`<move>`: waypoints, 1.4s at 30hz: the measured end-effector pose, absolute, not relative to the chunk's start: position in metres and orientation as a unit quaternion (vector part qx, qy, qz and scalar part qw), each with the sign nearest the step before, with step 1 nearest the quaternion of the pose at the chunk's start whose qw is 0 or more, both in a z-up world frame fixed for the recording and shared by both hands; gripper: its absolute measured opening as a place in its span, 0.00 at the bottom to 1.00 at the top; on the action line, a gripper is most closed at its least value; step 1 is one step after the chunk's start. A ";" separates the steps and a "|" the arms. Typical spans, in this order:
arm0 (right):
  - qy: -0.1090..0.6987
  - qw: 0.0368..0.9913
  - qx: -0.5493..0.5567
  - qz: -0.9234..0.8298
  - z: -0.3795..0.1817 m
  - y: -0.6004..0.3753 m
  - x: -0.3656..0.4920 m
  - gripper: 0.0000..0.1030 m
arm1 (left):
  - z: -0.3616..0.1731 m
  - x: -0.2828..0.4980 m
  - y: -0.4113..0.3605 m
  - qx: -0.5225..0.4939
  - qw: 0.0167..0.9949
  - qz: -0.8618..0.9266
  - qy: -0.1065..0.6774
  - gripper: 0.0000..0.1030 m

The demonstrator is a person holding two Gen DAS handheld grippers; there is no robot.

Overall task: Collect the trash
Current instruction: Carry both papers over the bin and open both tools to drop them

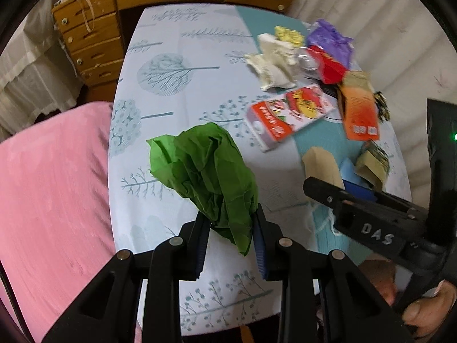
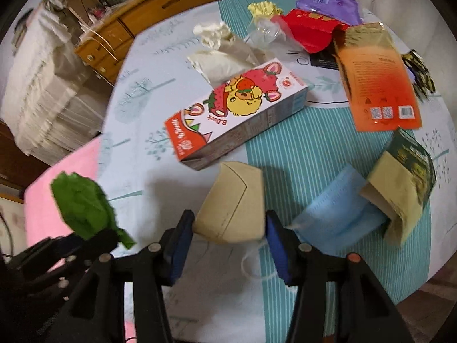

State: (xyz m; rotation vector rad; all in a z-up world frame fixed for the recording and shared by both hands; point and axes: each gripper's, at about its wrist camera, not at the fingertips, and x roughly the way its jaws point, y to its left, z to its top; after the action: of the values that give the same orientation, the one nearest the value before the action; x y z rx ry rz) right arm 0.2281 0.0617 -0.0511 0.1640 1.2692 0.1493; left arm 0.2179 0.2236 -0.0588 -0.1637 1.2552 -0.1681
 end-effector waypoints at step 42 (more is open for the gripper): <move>0.685 0.720 0.070 0.086 -0.332 -0.194 -0.009 0.49 | -0.345 -0.005 -0.063 -0.023 0.736 -0.088 0.670 0.27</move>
State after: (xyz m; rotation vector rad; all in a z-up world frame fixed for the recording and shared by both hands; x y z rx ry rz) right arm -0.0094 -0.1941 -0.3320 0.1542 1.5142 0.1910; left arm -0.0052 -0.0628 -0.3451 -0.0496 1.4724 -0.1941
